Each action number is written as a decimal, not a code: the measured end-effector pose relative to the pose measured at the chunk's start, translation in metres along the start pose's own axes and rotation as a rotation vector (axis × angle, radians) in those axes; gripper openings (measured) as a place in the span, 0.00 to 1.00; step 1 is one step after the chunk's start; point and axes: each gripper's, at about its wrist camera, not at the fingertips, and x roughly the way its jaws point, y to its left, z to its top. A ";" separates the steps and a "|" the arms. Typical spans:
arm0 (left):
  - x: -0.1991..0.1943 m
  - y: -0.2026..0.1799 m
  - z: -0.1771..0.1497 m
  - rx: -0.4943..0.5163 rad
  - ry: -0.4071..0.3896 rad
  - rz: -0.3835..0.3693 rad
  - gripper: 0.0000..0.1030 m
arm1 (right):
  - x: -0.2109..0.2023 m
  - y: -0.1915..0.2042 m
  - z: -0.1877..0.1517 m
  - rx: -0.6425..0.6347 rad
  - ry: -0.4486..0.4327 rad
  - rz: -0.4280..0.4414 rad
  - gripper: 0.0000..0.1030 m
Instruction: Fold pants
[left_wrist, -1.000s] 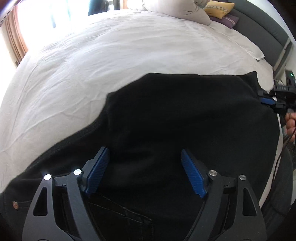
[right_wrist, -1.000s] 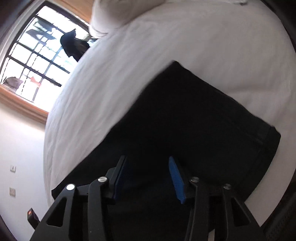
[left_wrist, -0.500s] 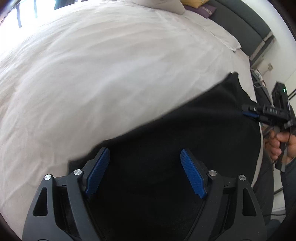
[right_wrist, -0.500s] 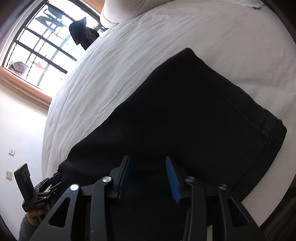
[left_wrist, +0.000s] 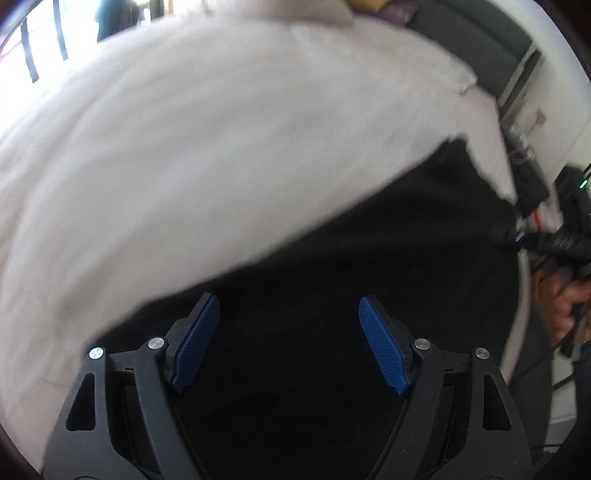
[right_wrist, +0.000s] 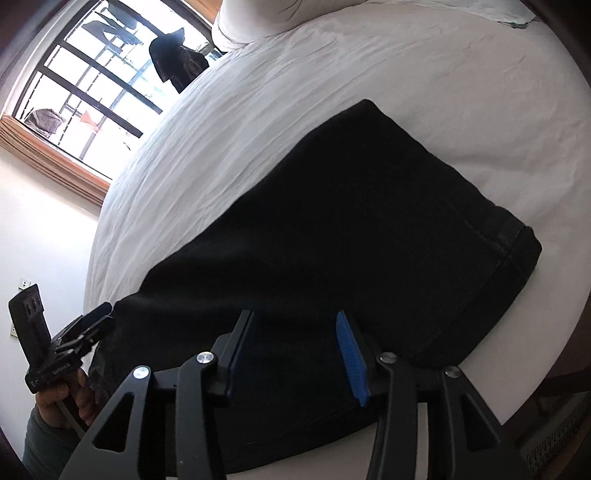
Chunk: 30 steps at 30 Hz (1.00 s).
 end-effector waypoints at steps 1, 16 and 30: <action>0.001 -0.006 -0.010 0.053 -0.045 0.041 0.75 | -0.001 -0.010 0.000 0.015 -0.001 0.006 0.32; -0.028 -0.071 -0.102 0.057 -0.025 0.017 0.75 | 0.002 0.003 -0.024 -0.024 0.062 0.041 0.44; -0.045 -0.078 -0.146 0.005 -0.061 -0.024 0.75 | 0.019 0.047 -0.029 -0.084 0.142 0.205 0.55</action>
